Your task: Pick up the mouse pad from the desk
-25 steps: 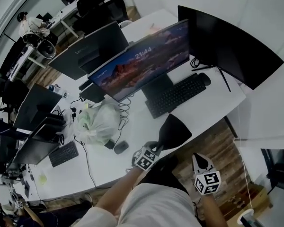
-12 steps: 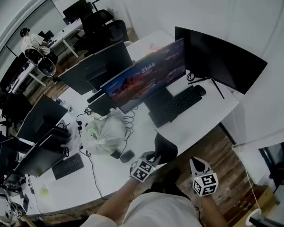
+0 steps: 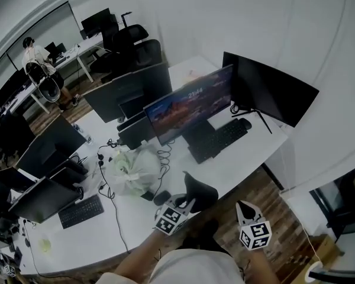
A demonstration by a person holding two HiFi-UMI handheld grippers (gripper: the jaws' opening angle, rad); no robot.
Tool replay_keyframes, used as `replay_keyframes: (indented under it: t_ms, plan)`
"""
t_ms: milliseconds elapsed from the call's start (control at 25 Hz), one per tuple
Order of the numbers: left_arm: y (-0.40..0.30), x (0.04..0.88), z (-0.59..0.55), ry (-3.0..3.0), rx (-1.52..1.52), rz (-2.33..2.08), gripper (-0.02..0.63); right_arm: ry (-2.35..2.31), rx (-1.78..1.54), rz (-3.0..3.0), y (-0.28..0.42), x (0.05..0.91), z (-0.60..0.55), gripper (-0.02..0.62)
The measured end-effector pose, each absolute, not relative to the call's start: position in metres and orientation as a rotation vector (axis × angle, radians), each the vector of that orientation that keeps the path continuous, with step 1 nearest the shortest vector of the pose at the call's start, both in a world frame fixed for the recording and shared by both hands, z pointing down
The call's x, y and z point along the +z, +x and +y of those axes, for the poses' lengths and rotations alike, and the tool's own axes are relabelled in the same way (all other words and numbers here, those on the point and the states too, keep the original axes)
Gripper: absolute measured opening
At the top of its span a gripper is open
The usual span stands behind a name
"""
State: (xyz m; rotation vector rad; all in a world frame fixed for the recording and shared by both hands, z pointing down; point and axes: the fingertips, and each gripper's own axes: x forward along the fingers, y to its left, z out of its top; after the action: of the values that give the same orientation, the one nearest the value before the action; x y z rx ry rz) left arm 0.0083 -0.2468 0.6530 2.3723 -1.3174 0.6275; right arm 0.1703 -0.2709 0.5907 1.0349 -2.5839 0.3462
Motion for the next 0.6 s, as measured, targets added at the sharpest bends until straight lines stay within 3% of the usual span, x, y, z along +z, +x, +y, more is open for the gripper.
replay_keyframes:
  t_ms: [600]
  plan:
    - [-0.042,0.564,-0.205,2.474,0.441,-1.43,0.041,1.12,0.143,-2.632,0.146,0.526,-0.233,0.012]
